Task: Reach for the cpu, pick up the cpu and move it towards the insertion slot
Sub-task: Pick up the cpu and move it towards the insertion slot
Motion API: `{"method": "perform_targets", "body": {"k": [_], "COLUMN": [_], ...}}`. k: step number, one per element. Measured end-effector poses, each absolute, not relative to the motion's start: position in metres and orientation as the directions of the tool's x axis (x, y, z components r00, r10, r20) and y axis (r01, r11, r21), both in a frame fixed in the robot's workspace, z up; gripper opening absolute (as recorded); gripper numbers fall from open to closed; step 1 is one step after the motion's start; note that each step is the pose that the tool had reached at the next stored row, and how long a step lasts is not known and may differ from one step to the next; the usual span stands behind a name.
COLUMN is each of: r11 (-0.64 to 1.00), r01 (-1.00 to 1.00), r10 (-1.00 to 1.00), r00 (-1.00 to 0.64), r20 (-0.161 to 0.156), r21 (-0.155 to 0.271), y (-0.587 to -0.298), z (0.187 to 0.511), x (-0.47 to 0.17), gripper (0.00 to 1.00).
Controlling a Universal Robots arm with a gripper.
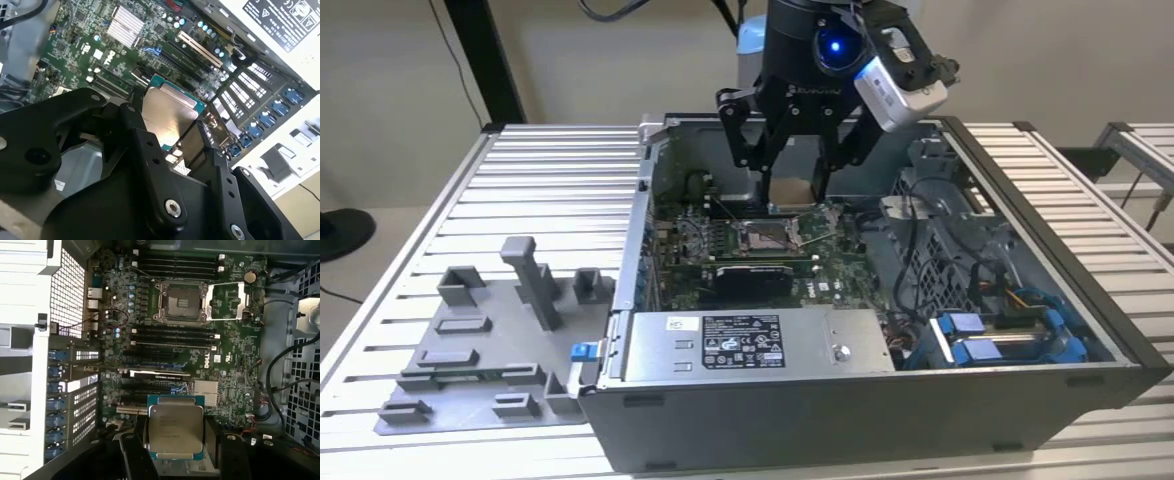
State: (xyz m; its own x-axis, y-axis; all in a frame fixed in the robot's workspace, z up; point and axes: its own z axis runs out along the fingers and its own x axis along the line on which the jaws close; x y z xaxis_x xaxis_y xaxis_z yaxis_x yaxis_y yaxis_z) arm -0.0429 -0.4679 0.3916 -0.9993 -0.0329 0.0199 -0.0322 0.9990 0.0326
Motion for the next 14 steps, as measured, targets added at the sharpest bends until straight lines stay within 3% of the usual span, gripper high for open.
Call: {"method": "perform_targets", "body": {"k": [14], "r11": [0.999], "r01": [-0.032], "r10": [-0.033], "r00": [-0.999], "r20": [0.02], "r21": [0.033], "y": [-0.4676], "z": [0.3916], "x": [-0.0411], "gripper": [0.0]}}
